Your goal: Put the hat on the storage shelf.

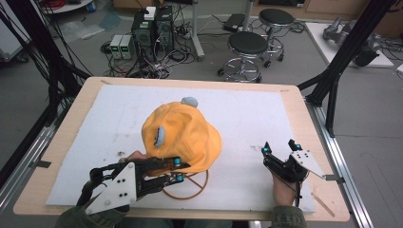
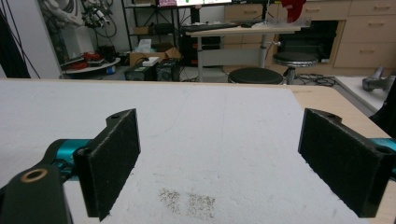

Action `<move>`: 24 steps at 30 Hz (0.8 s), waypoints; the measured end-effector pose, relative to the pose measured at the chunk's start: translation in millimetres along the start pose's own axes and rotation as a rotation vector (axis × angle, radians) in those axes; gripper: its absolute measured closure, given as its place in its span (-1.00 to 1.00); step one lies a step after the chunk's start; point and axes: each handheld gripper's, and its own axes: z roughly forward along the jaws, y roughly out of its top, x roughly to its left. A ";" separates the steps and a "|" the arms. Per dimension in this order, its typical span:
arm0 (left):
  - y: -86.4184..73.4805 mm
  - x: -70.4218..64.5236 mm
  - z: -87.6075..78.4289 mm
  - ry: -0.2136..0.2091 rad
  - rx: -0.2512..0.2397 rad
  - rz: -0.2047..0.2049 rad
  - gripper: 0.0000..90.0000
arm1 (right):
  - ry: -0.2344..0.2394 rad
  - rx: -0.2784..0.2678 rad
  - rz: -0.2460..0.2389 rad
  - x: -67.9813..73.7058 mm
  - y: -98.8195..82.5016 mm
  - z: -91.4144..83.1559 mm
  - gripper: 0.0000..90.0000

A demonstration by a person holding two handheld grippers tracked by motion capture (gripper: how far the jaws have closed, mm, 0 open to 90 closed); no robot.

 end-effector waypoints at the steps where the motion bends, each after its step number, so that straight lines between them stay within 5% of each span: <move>1: -0.9 -0.7 -0.2 -0.005 0.002 -0.003 0.92 | -0.001 -0.001 -0.003 -0.1 0.0 0.2 -0.74; 9: -10.3 -9.3 -1.0 -0.039 0.028 -0.035 0.92 | -0.001 -0.001 -0.002 0.1 0.0 0.2 -0.74; 17: -26.0 -18.8 2.5 -0.087 0.112 -0.094 0.92 | -0.001 0.000 -0.003 0.2 0.0 -0.1 -0.74; 24: -27.4 -16.9 1.9 -0.103 0.118 -0.118 0.81 | 0.000 0.005 -0.003 -0.1 -0.1 0.2 -0.74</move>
